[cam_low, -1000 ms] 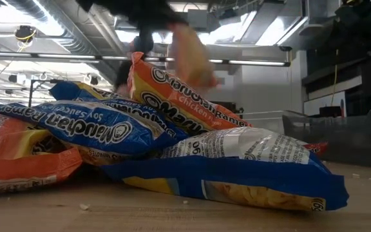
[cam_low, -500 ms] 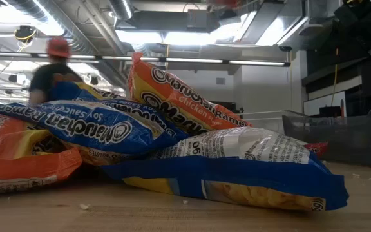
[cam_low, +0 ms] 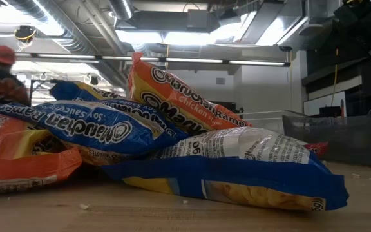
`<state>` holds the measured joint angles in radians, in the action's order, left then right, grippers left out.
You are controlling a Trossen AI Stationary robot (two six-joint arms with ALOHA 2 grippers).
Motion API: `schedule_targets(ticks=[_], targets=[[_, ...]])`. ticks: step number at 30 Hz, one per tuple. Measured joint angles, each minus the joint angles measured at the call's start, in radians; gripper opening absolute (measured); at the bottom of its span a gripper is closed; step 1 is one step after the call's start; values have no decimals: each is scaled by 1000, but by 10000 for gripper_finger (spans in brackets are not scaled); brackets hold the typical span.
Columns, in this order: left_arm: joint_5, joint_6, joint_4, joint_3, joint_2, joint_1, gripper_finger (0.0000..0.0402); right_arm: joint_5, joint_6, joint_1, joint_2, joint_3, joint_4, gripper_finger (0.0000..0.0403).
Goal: Sort Maruchan noodles
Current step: Put the orange bag into the bottom transparent bin
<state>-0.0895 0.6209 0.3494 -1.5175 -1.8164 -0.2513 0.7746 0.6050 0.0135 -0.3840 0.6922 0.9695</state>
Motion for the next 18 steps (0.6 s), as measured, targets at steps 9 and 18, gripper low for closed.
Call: schedule_targets(ticks=[9,18], targets=[[-9,-56,6,-291,-271,-14,2,19,19,0,0,0,1,351],[1,-65,23,-524,-496,-18,2,20,70,0,0,0,10,351]])
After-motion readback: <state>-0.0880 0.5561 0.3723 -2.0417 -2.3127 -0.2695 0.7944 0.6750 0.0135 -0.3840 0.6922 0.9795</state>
